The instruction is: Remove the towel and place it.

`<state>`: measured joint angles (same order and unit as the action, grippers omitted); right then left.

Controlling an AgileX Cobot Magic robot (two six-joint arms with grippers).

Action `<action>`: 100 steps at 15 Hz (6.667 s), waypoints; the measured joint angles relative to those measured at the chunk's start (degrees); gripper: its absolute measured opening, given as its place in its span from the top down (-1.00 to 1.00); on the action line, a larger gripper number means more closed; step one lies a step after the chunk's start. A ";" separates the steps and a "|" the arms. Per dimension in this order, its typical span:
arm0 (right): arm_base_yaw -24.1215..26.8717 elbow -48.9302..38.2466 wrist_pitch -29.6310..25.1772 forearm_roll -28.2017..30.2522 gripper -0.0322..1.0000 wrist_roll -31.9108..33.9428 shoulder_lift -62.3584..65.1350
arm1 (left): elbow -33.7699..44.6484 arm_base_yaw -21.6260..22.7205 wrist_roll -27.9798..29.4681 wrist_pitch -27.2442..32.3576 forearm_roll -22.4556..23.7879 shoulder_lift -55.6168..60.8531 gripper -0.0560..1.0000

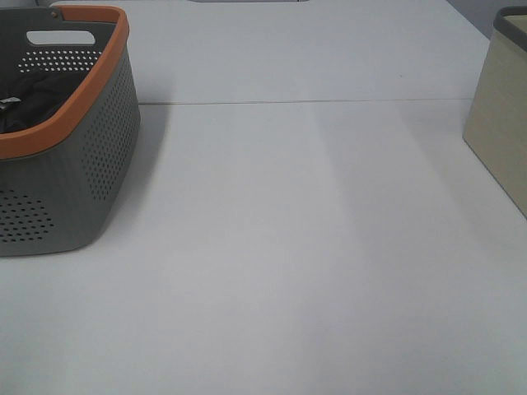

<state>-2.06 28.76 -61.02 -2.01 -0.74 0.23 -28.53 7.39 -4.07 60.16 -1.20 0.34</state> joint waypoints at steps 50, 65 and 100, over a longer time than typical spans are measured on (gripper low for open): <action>0.00 0.00 0.00 0.00 -0.62 0.00 0.00 | -69.96 -6.82 -60.56 -7.33 2.12 -124.27 -0.16; 0.00 0.00 0.00 0.00 -0.62 0.00 0.00 | -71.96 -6.82 -55.46 1.95 1.20 -119.86 0.89; 0.00 5.84 14.27 -16.84 -0.61 -10.60 -26.30 | -121.47 -41.14 -15.87 9.22 13.41 -113.27 0.89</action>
<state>-2.06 34.61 -46.75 -18.85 -11.34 -26.07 -150.00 -33.75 -19.94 69.39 12.20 -112.93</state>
